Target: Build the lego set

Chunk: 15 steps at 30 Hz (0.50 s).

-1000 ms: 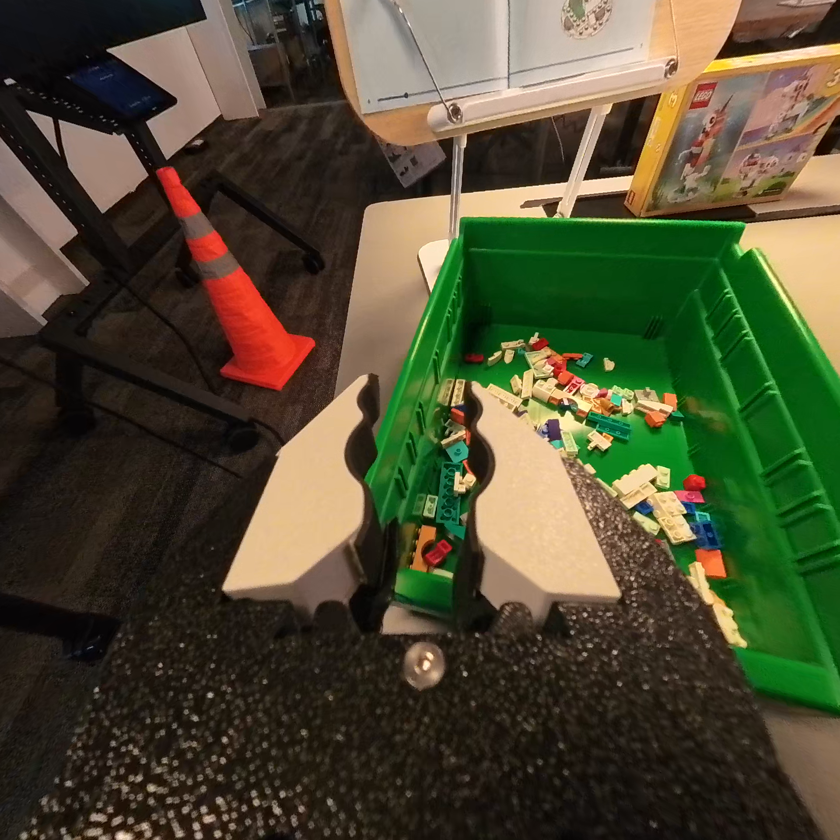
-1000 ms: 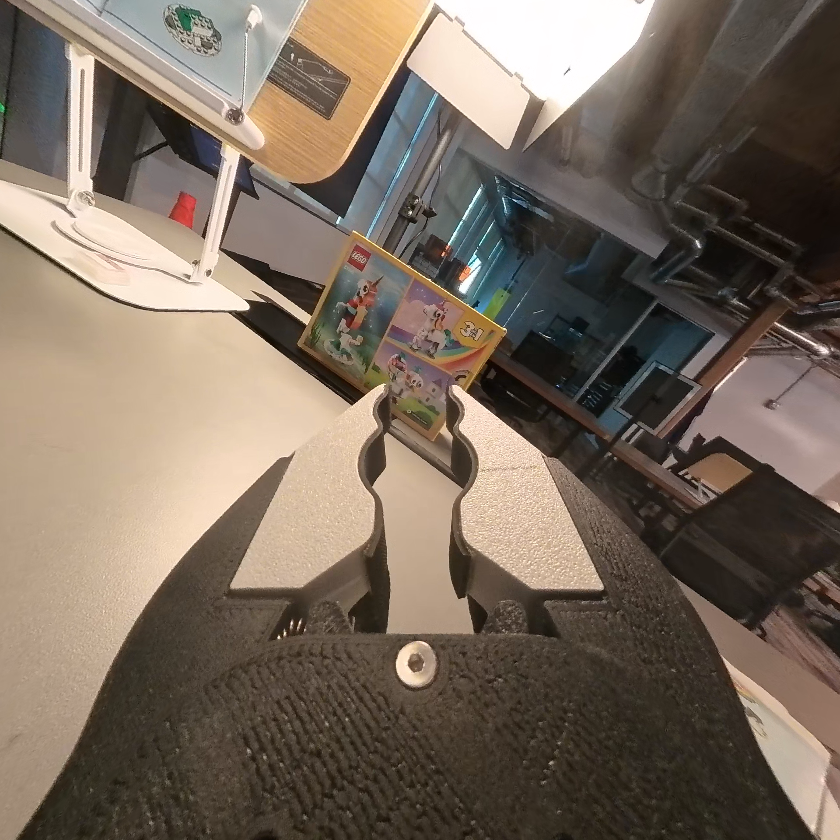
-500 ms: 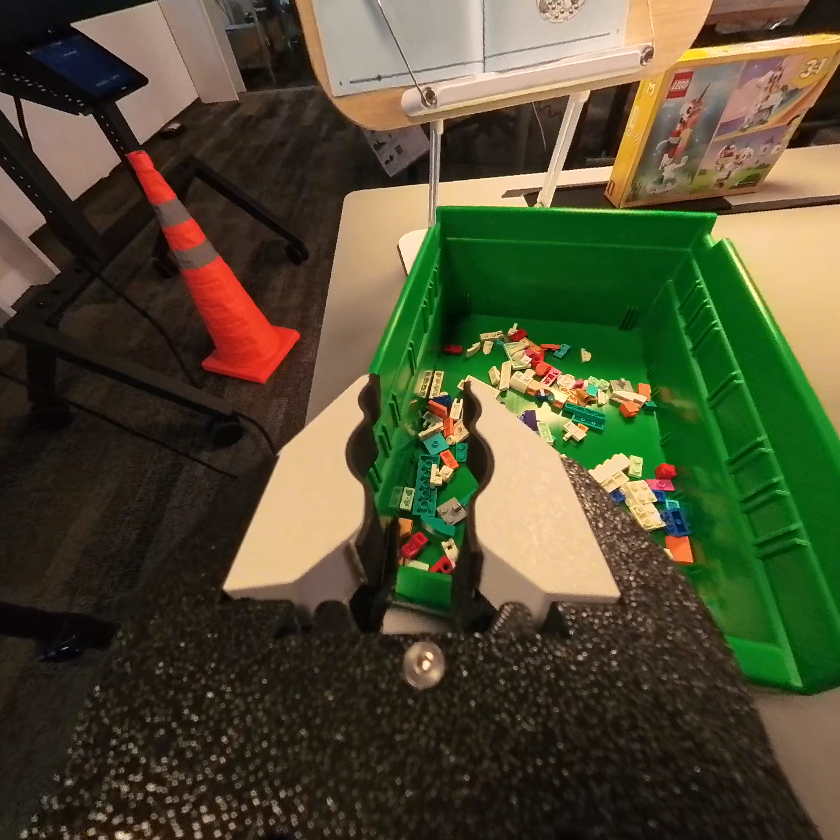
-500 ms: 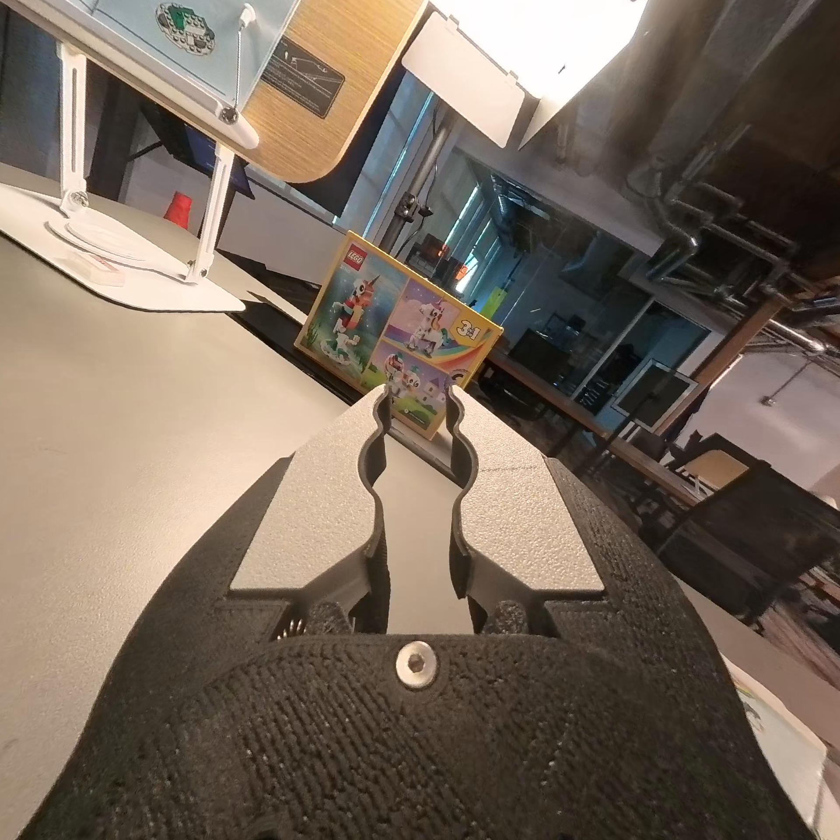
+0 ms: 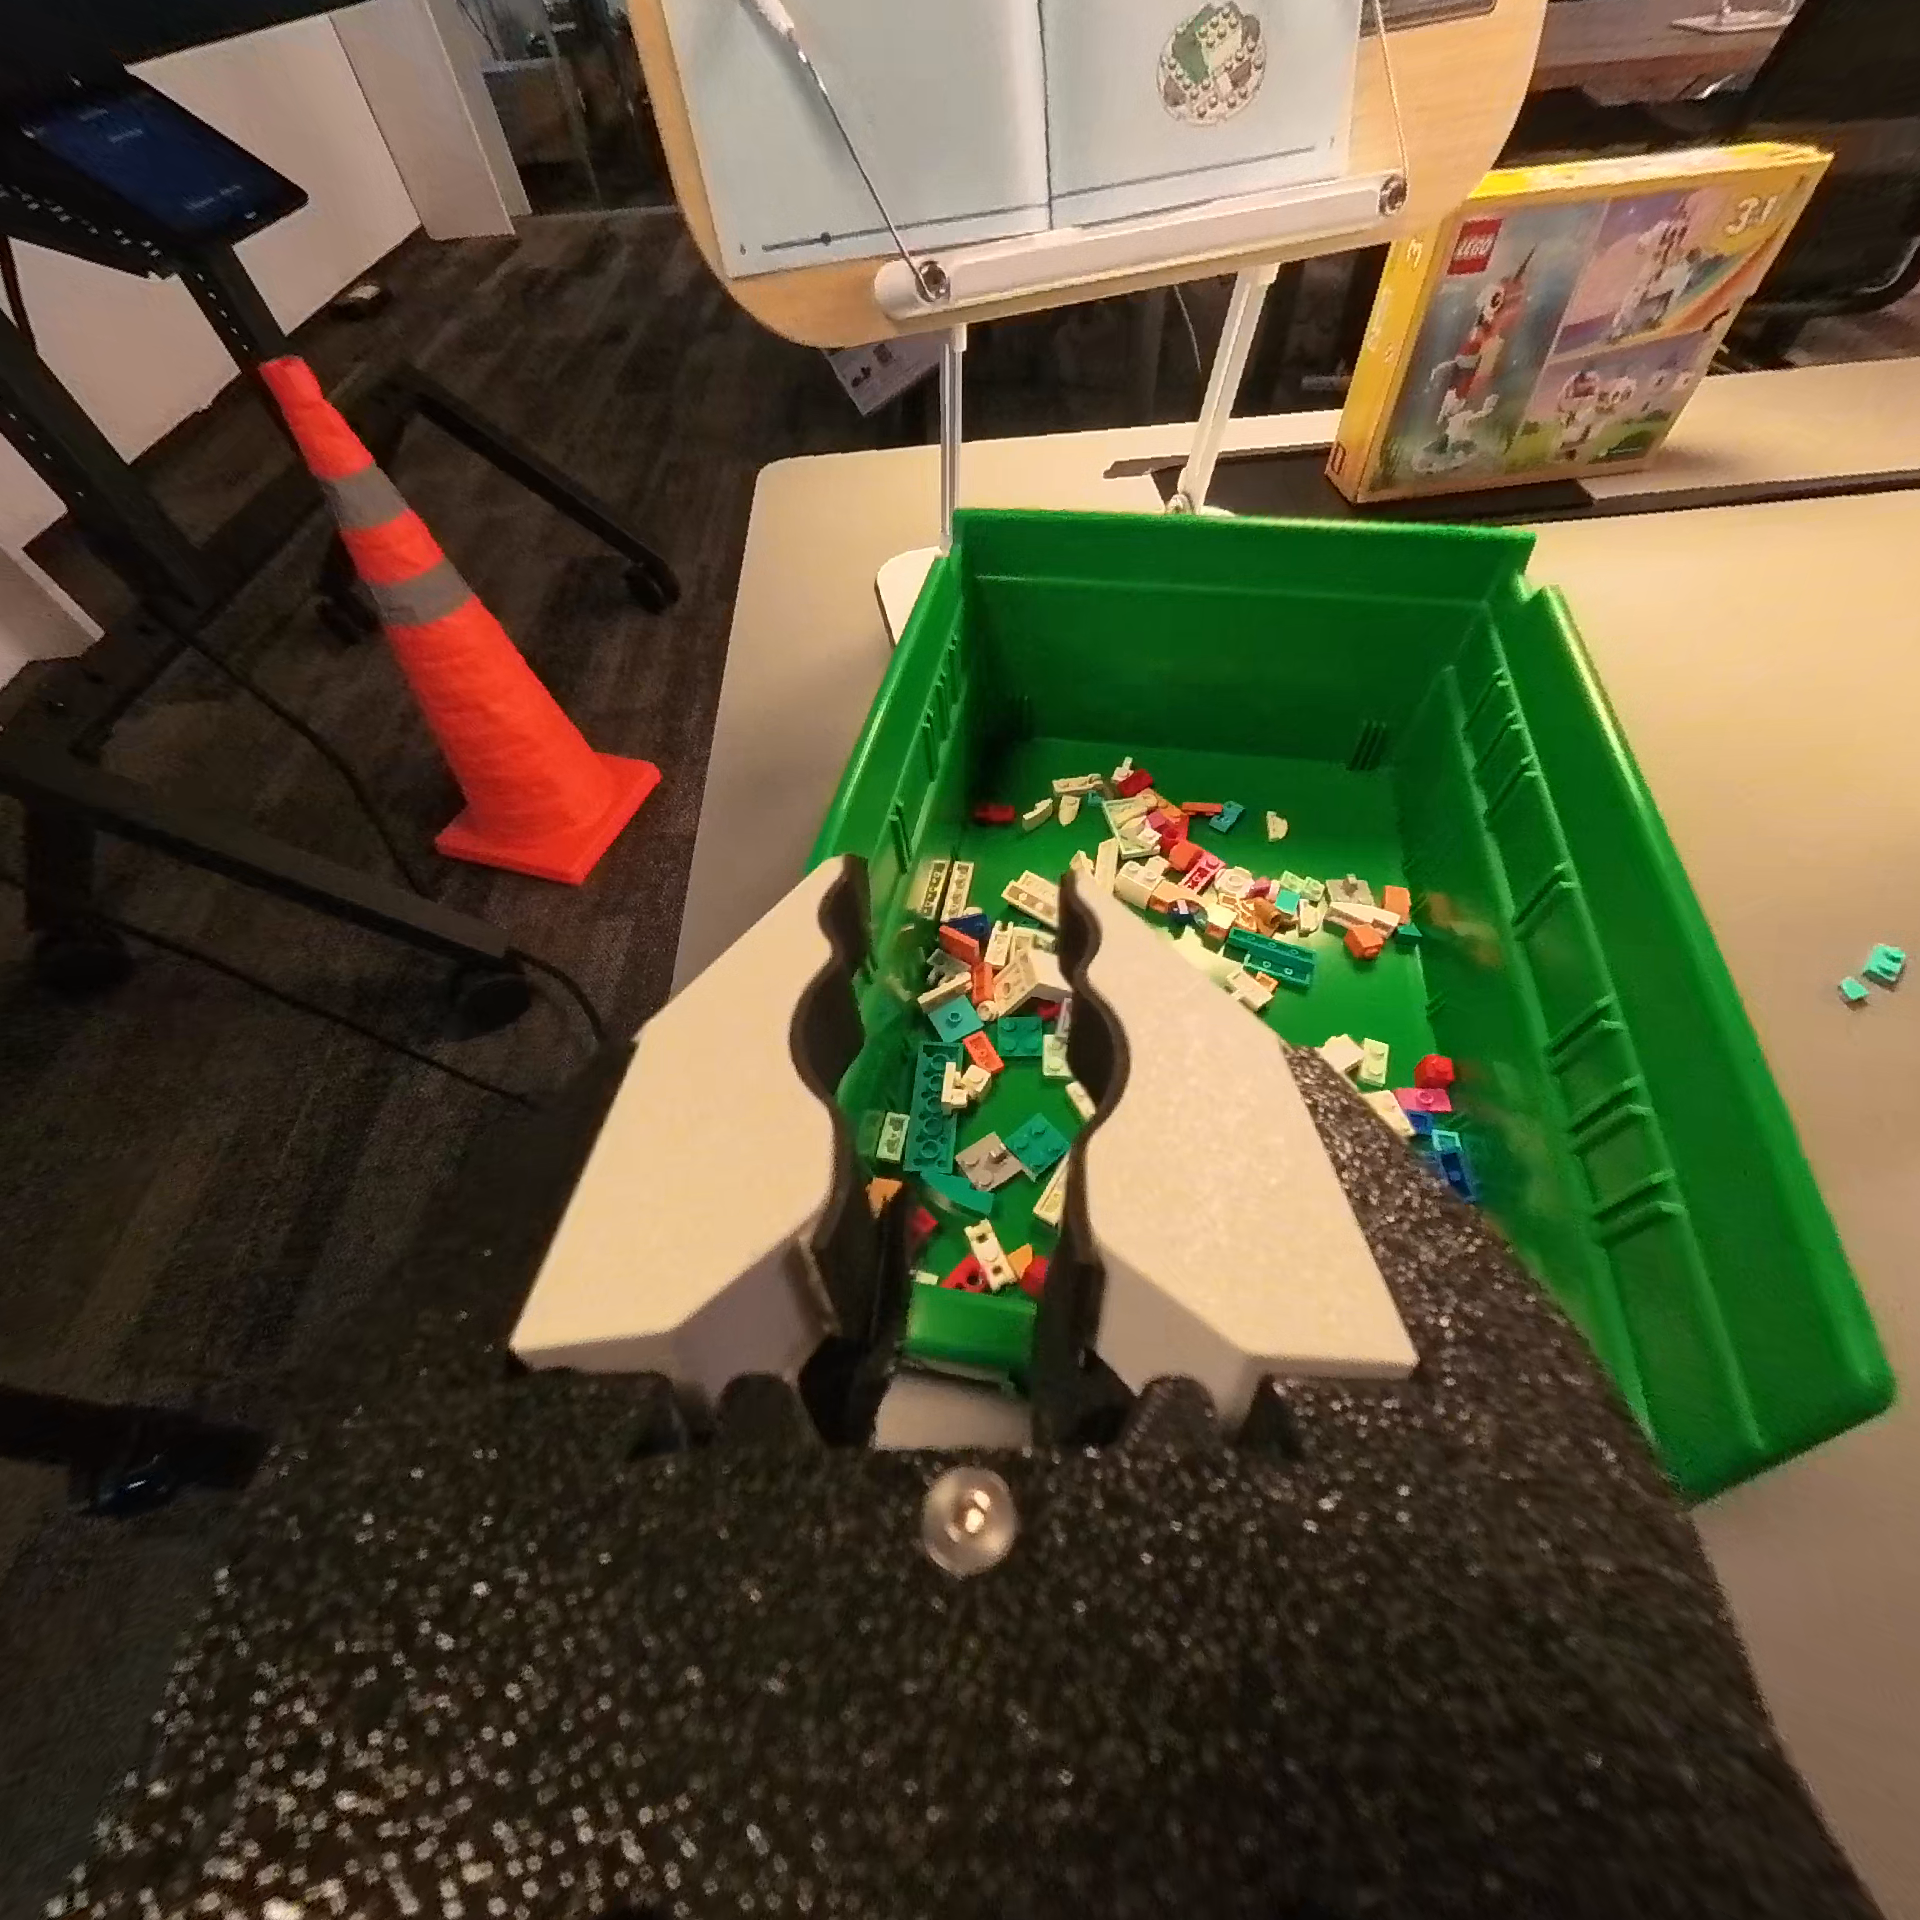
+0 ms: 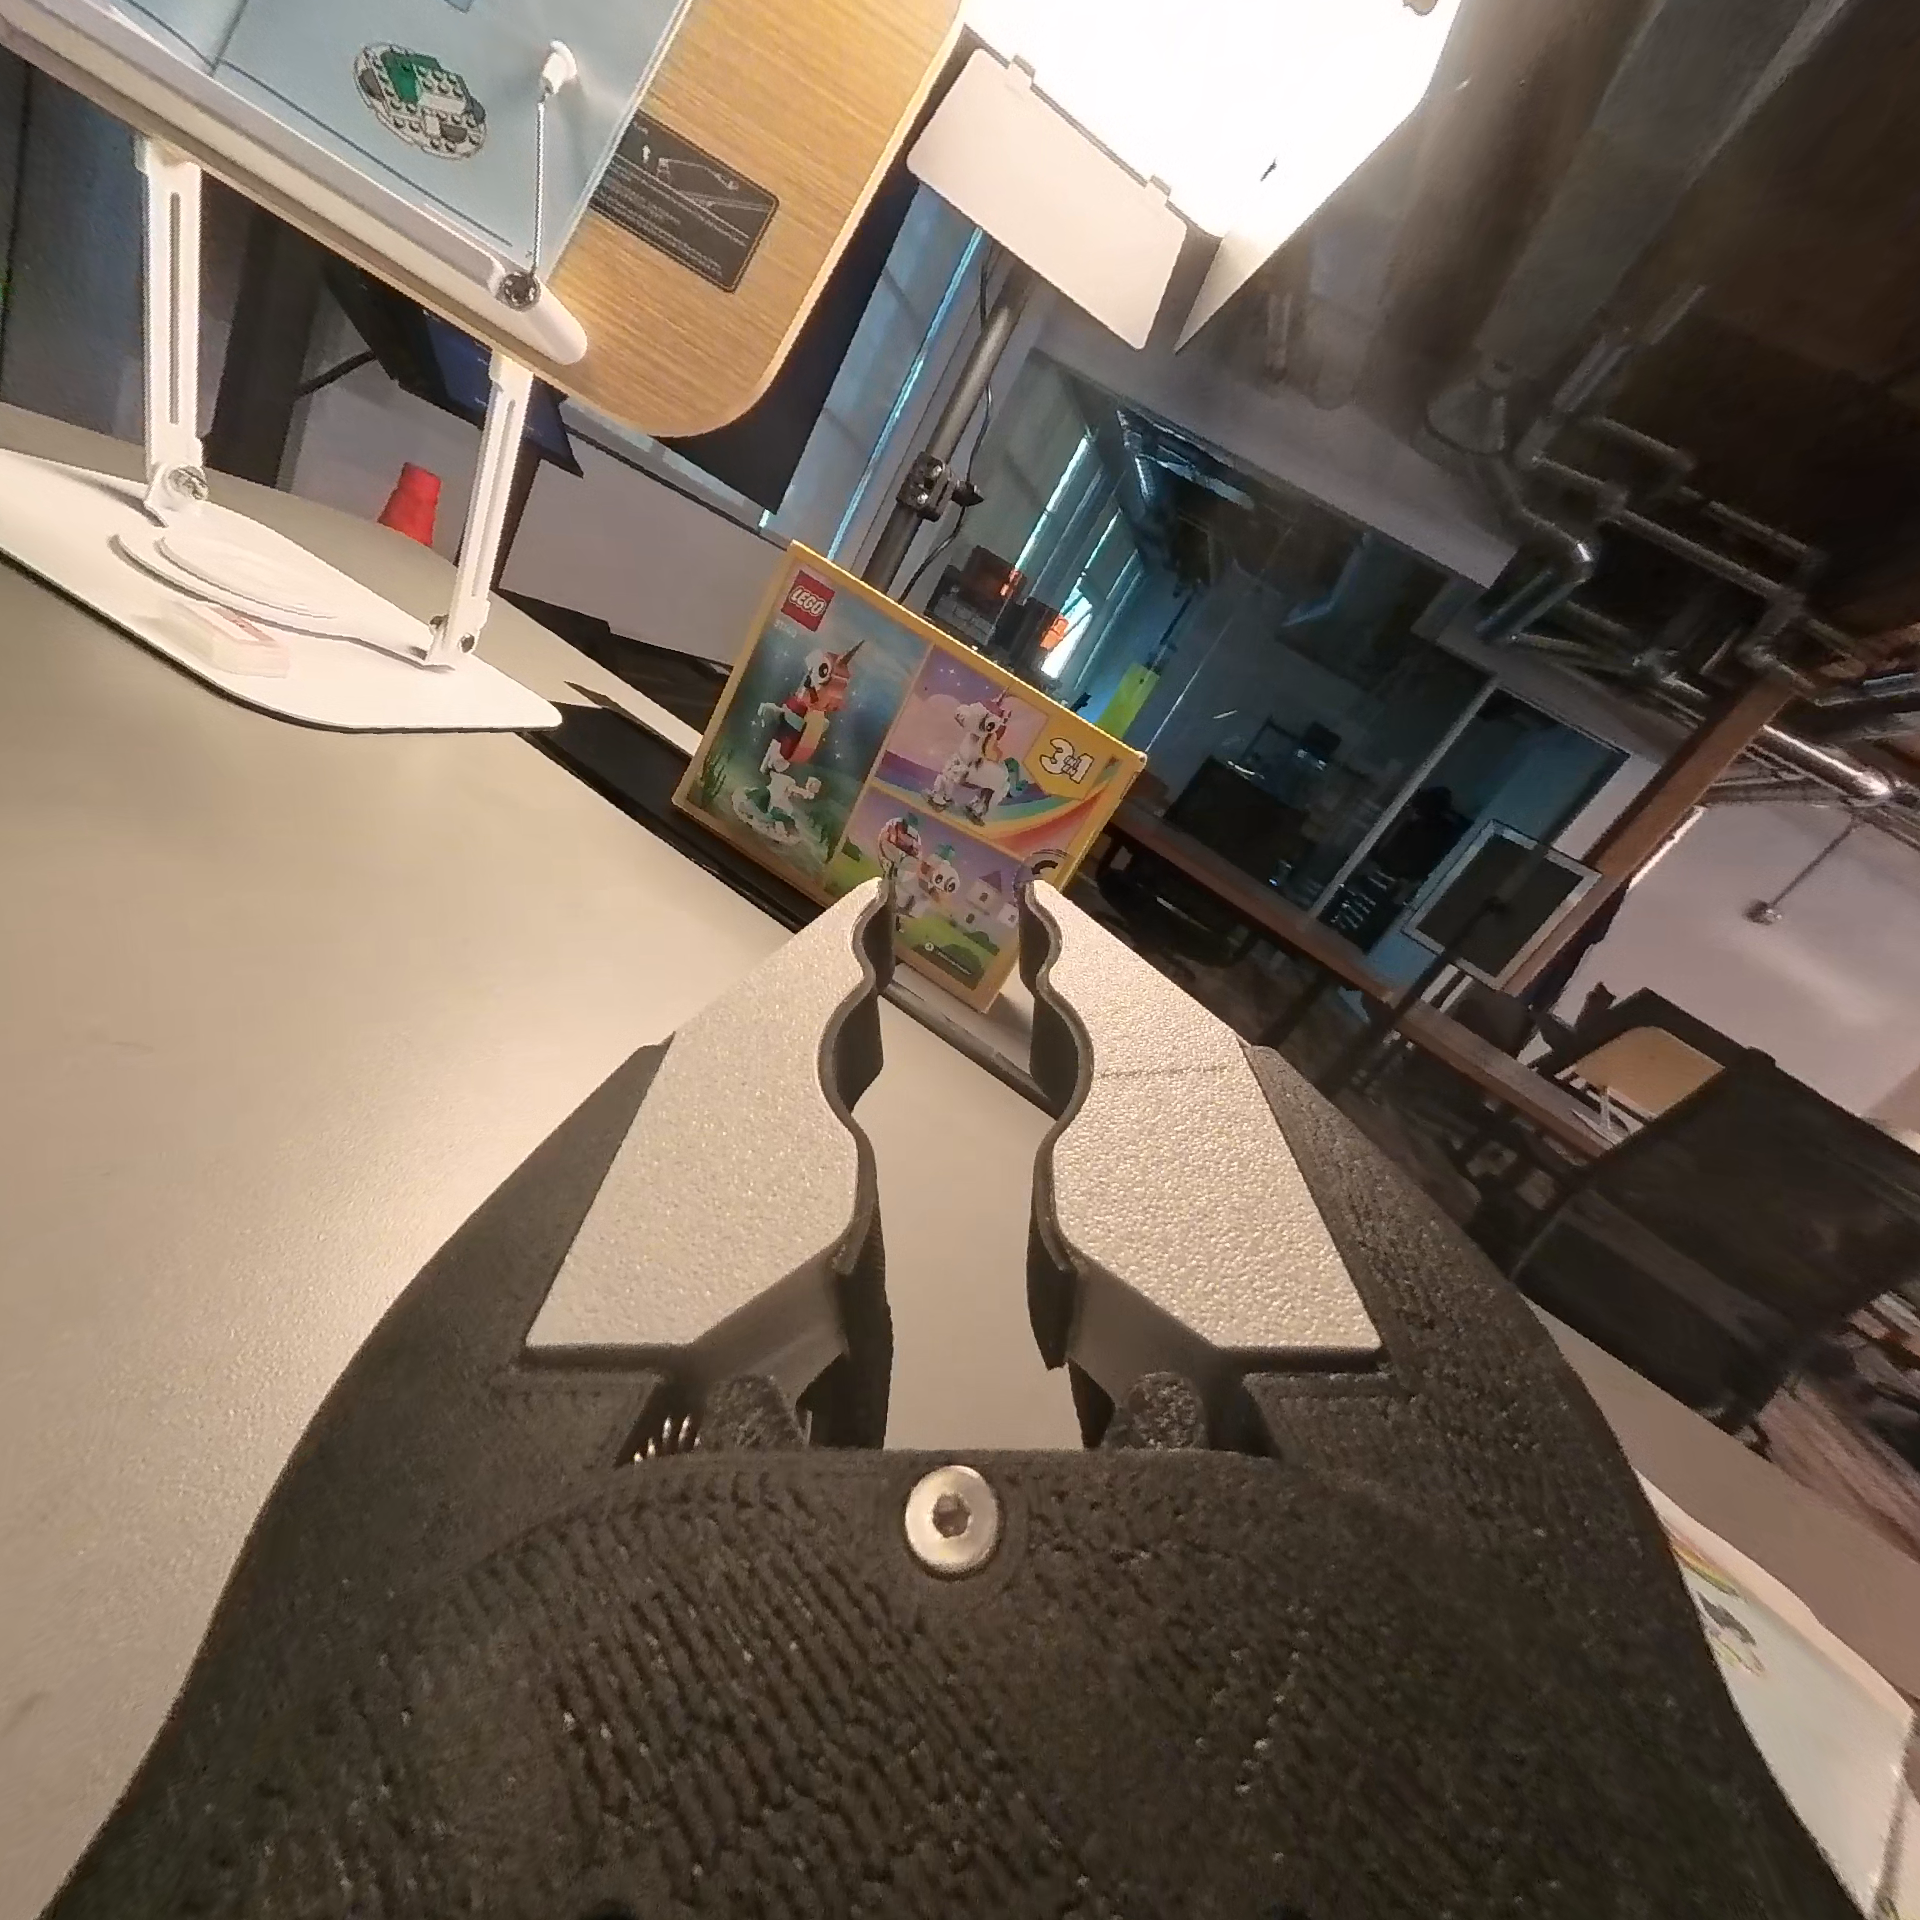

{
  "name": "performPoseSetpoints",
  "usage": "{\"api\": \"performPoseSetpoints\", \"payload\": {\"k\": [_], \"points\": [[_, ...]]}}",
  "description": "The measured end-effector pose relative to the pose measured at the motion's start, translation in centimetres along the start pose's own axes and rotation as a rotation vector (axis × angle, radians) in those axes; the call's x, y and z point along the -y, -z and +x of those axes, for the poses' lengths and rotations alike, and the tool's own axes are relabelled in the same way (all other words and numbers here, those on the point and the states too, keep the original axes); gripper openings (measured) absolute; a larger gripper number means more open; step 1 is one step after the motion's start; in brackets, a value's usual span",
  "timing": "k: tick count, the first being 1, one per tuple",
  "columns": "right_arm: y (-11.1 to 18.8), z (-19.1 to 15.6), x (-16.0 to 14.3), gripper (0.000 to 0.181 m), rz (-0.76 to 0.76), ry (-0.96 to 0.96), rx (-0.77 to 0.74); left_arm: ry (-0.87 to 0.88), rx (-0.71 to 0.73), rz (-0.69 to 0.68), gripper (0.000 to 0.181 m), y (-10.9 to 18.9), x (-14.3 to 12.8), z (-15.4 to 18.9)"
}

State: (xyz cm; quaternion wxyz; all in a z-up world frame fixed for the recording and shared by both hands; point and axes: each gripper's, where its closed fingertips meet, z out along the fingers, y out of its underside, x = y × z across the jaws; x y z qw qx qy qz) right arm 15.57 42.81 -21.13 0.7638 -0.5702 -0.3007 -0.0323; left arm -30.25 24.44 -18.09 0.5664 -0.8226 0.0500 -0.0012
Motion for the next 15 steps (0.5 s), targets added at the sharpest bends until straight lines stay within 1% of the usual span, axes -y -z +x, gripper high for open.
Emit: {"api": "performPoseSetpoints", "payload": {"k": [15], "points": [[0.02,0.15,-0.01,0.021,0.001,-0.007,-0.006,0.001,-0.041,-0.008,0.034,-0.34,0.28,0.9]]}}
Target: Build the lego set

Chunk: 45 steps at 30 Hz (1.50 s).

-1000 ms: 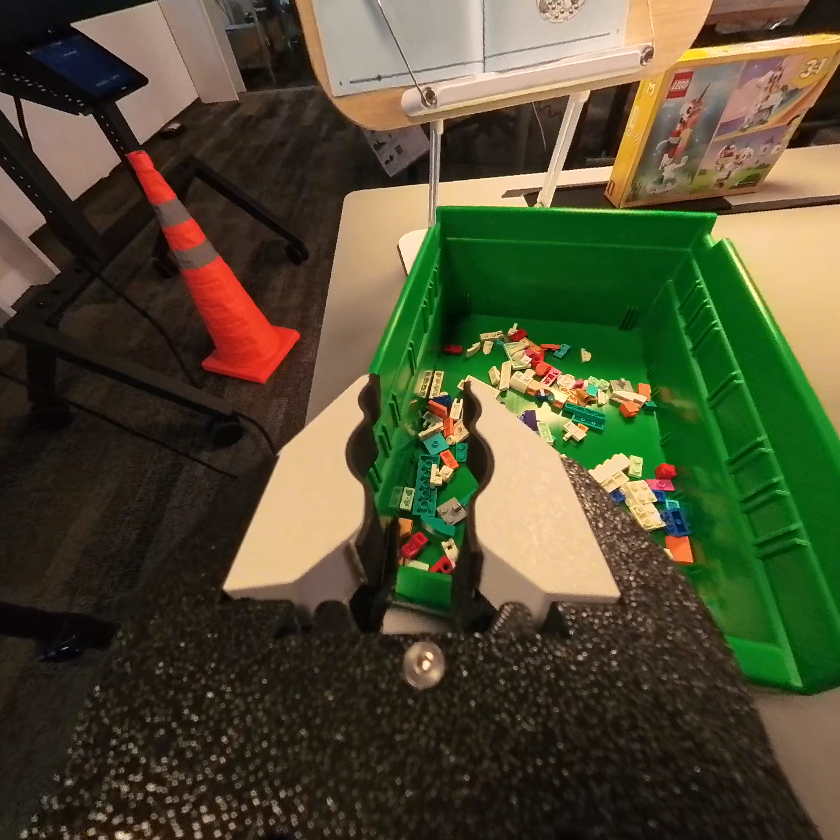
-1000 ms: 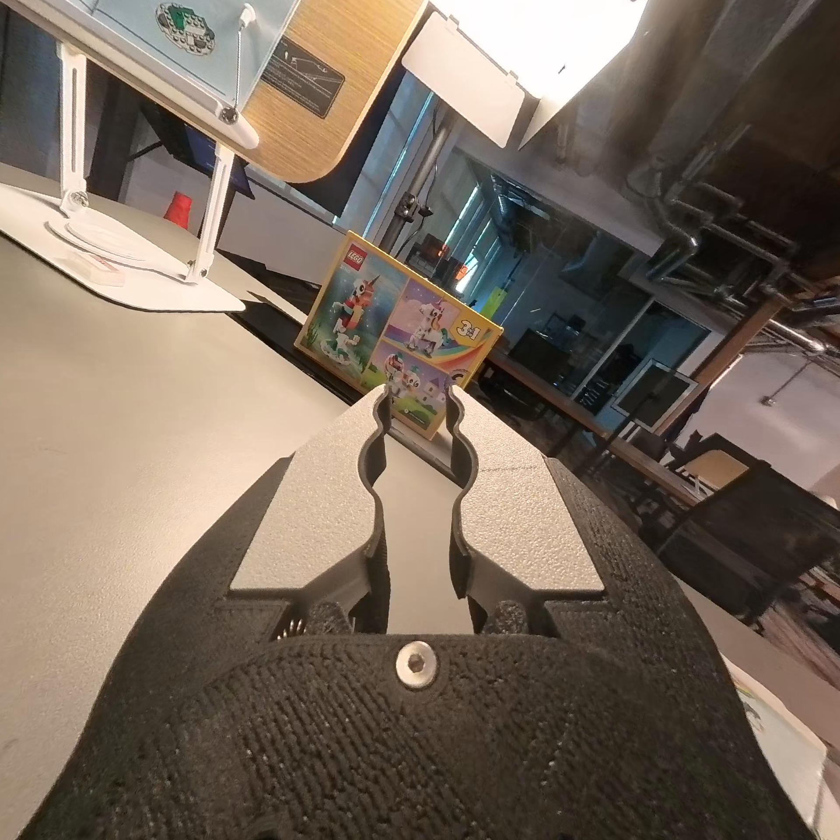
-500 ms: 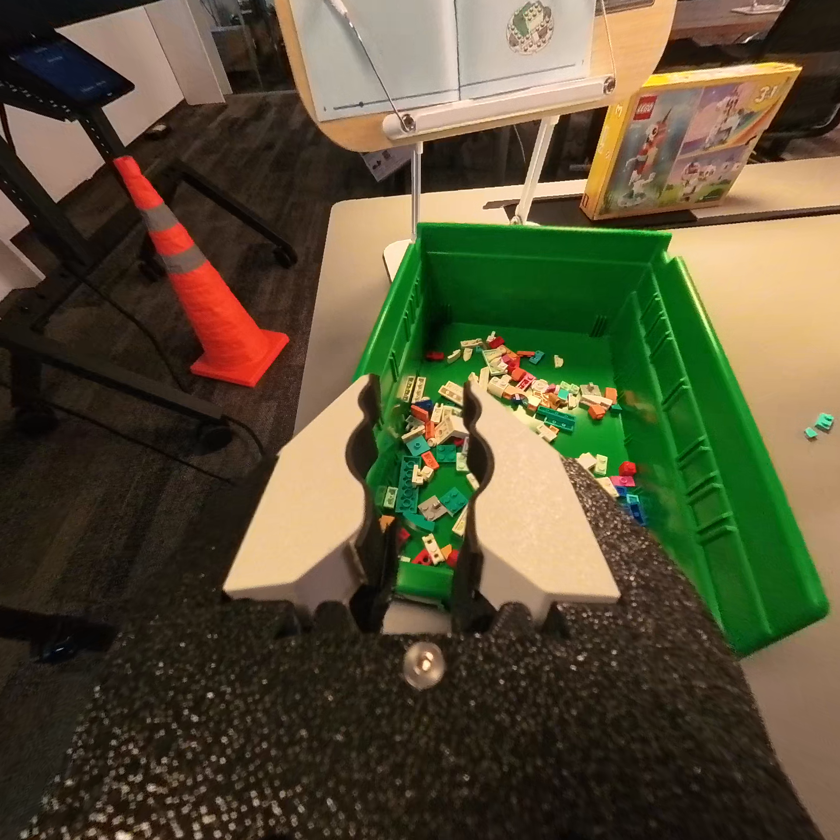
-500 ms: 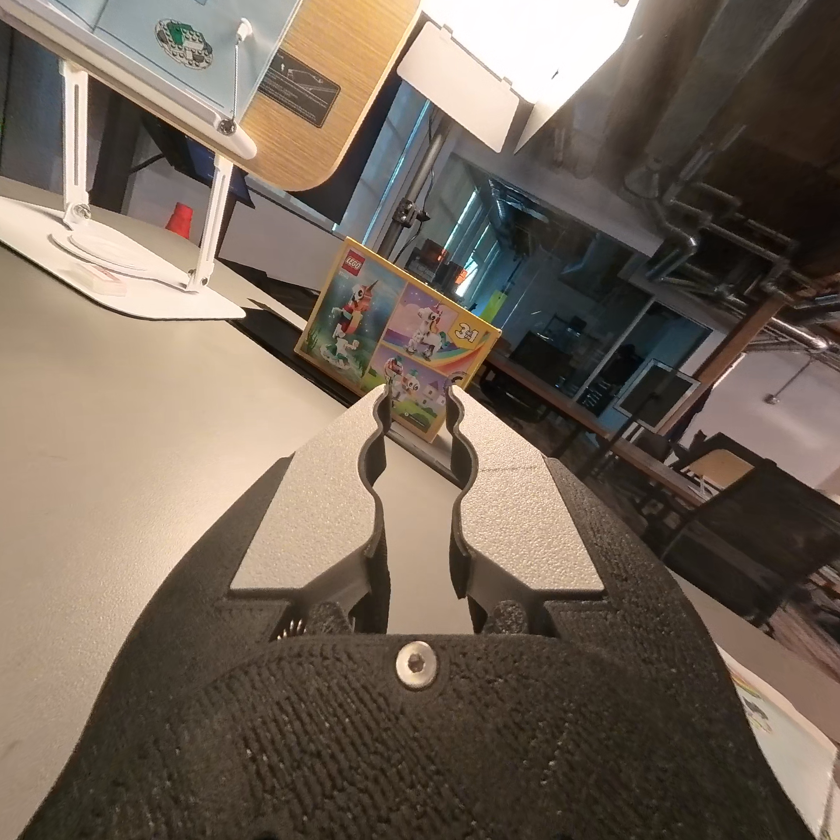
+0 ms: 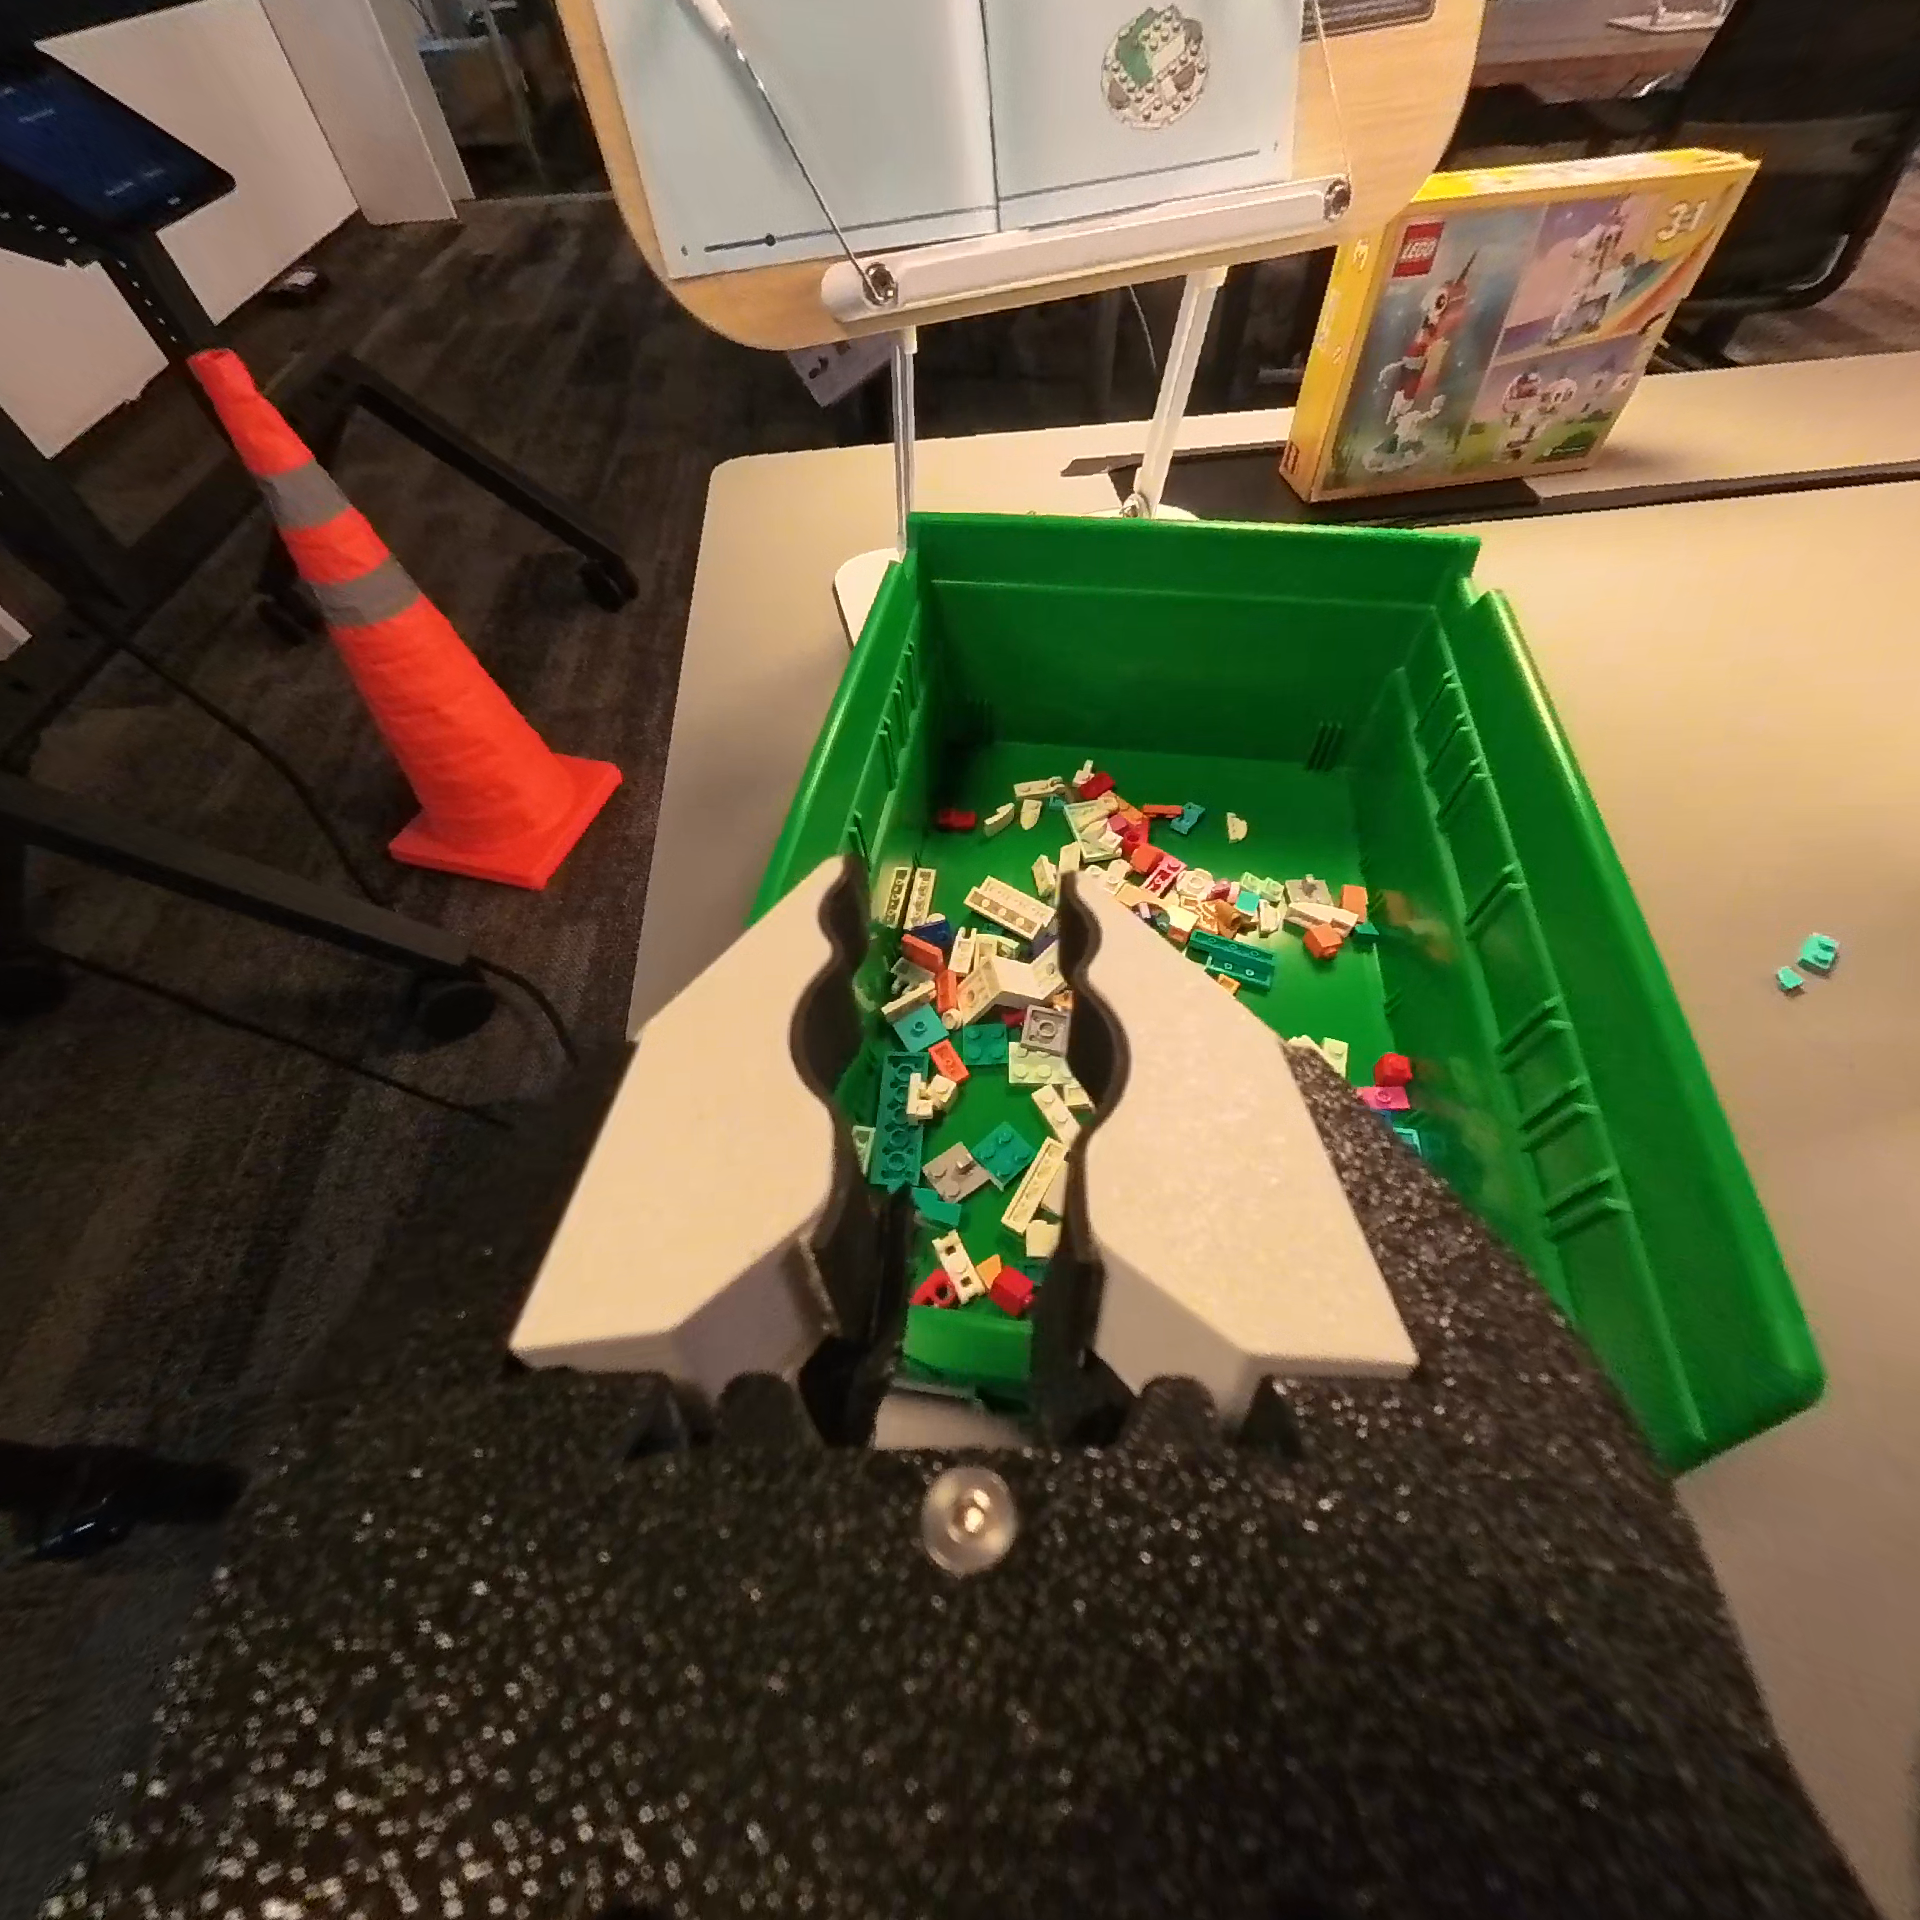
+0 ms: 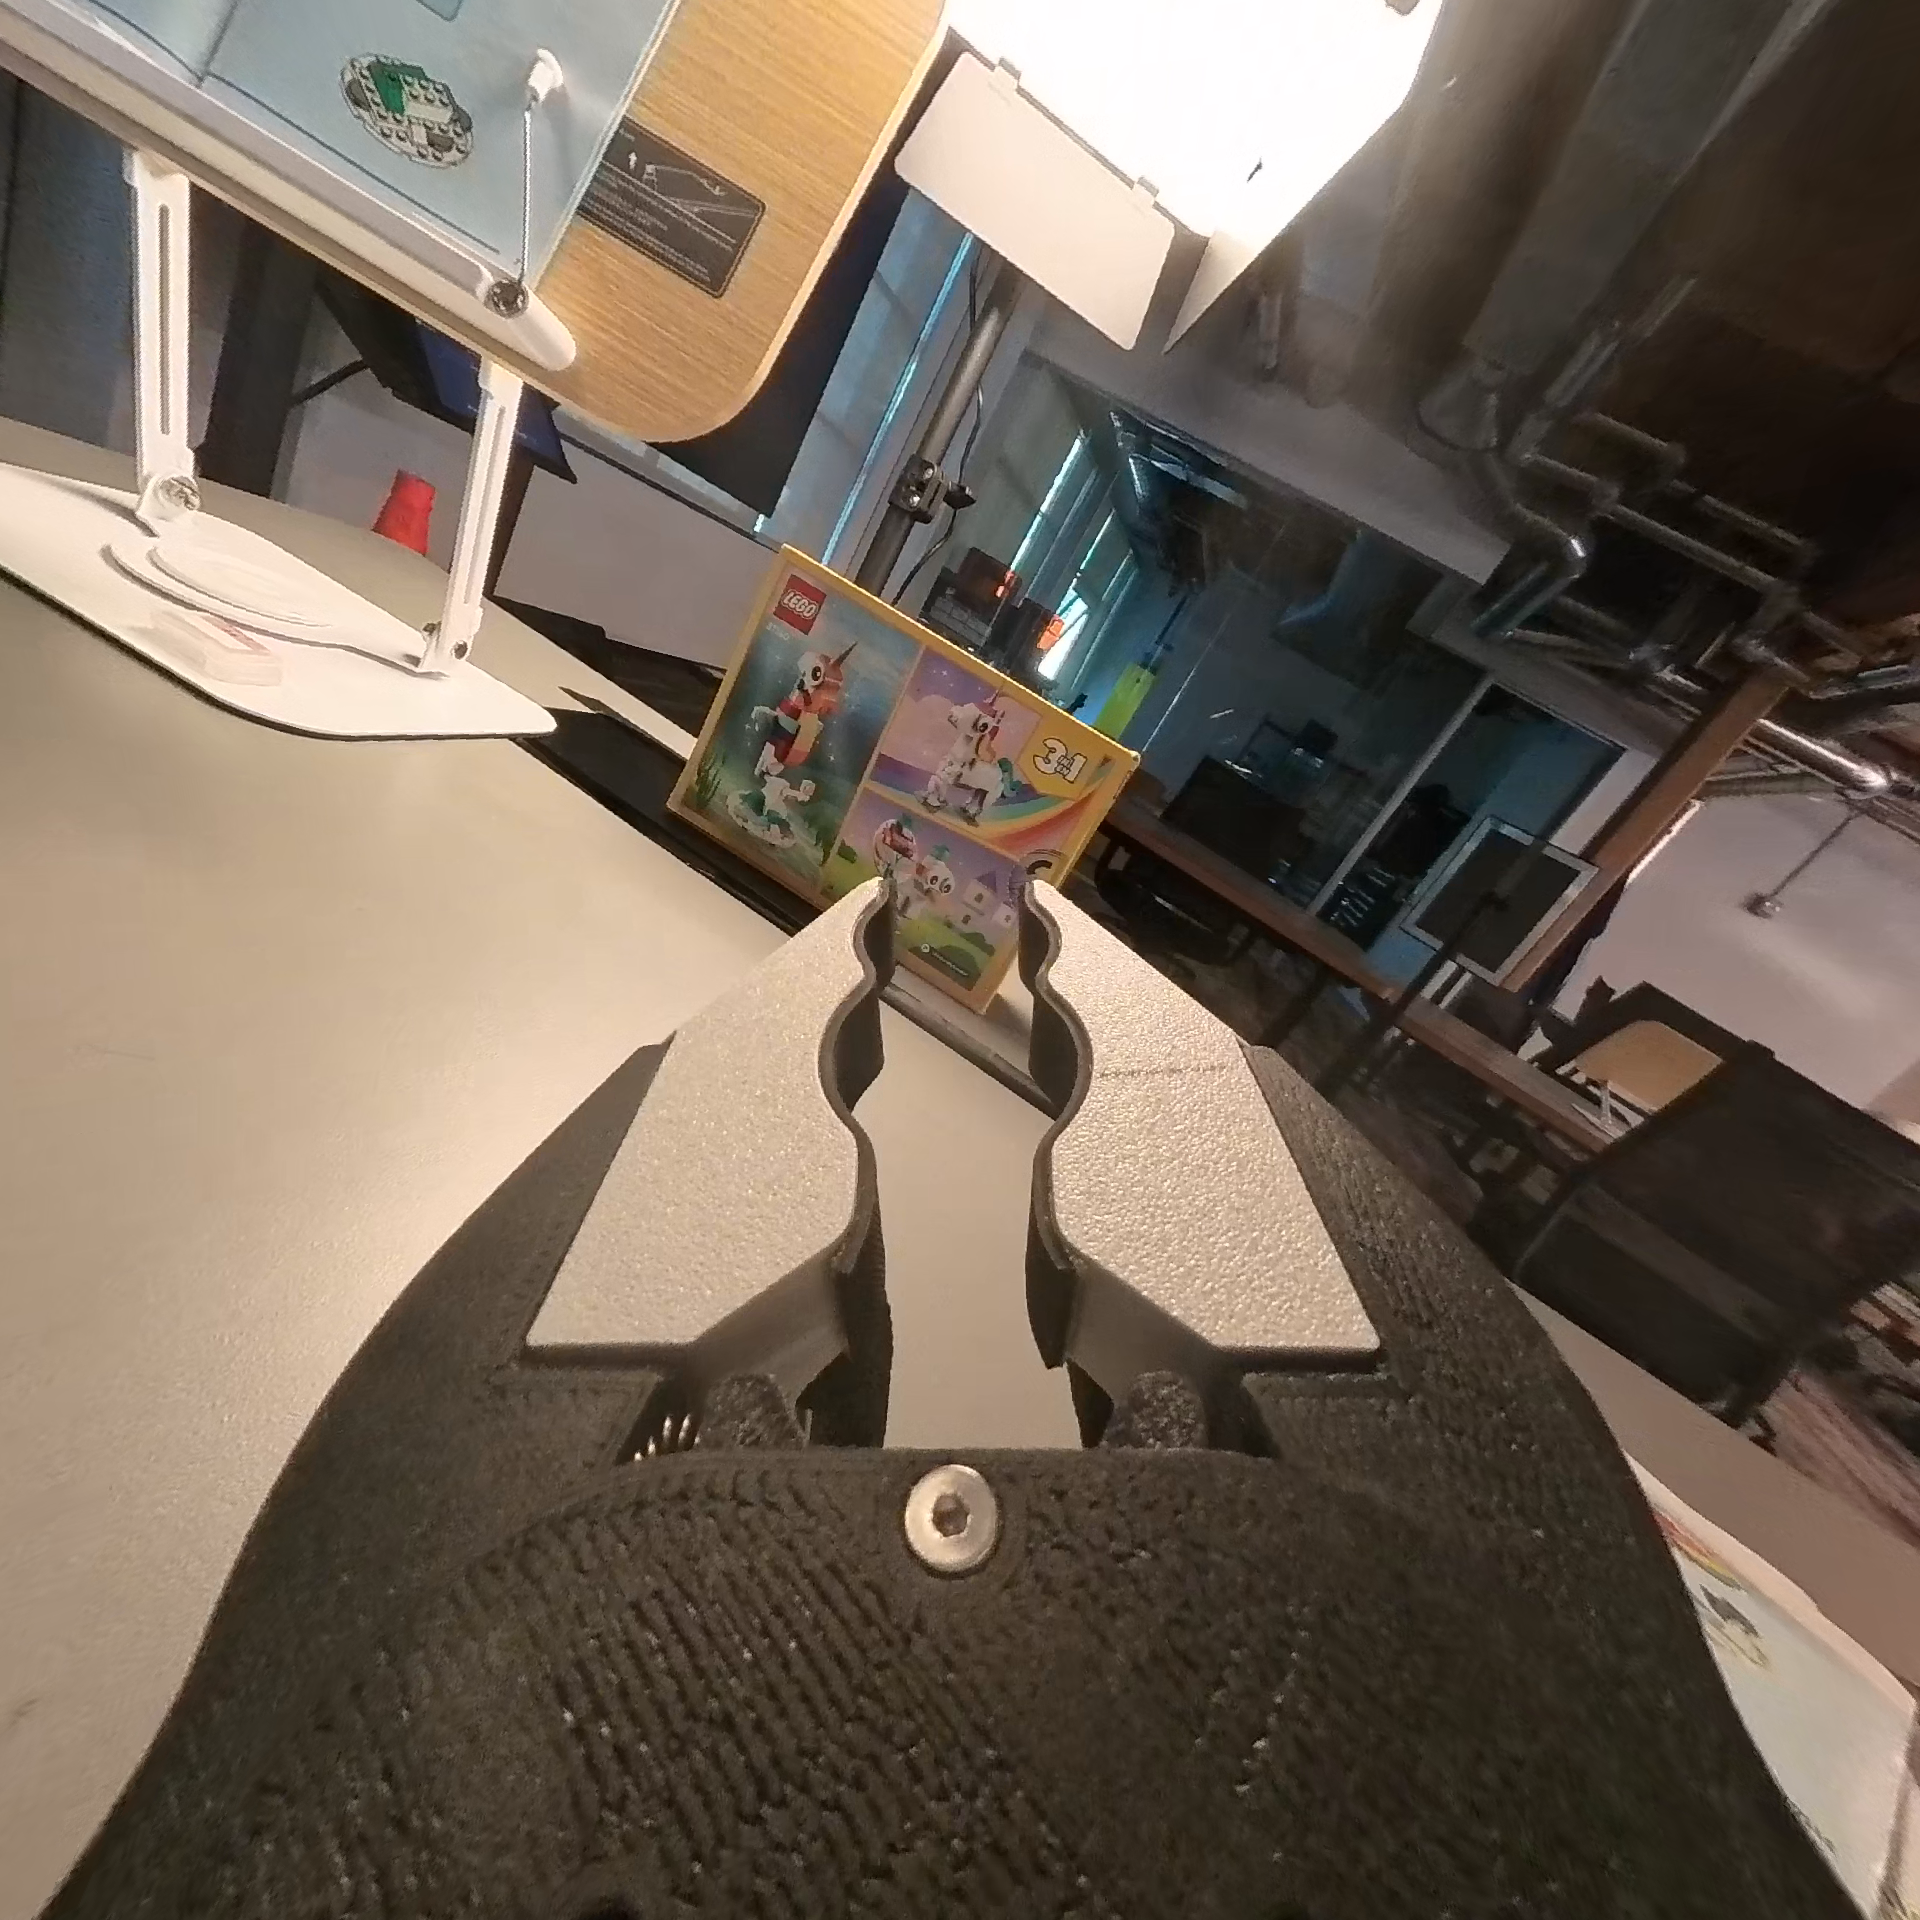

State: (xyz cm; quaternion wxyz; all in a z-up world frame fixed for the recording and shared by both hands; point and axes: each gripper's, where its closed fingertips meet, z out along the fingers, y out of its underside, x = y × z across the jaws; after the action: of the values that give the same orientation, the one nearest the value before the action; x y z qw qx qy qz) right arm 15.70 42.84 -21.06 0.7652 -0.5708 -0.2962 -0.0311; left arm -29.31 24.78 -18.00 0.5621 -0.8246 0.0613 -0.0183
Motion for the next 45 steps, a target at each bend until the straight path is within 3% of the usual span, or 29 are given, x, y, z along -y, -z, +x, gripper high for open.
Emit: {"api": "performPoseSetpoints", "payload": {"k": [16,19,23,26,28,34,45], "points": [[-0.1,-0.1,-0.1,0.021,-0.008,0.011,0.002,0.002,-0.034,-0.044,0.036,-0.9,-1.0,0.6],[-0.1,-0.1,-0.1,0.021,-0.008,0.011,0.002,-0.051,-0.112,-0.065,0.033,-1.3,-1.1,2.1],[-0.1,-0.1,-0.1,0.021,-0.007,0.01,0.003,-0.285,-0.332,-0.268,0.015,-2.4,-4.1,6.4],[-0.1,0.0,0.0,0.021,-0.002,0.002,0.001,-0.49,-0.378,-0.438,0.002,-3.8,-7.0,7.3],[0.0,0.0,0.0,0.021,0.002,-0.006,-0.002,-0.569,-0.422,-0.516,0.002,-4.2,-8.4,7.7],[0.1,0.0,0.2,0.021,0.014,-0.02,0.005,-0.533,-0.567,-0.614,0.001,-5.1,-10.2,8.8],[0.2,0.2,0.5,0.021,0.037,-0.052,0.009,-0.588,-0.634,-0.743,0.0,-5.1,-12.1,9.5]]}}
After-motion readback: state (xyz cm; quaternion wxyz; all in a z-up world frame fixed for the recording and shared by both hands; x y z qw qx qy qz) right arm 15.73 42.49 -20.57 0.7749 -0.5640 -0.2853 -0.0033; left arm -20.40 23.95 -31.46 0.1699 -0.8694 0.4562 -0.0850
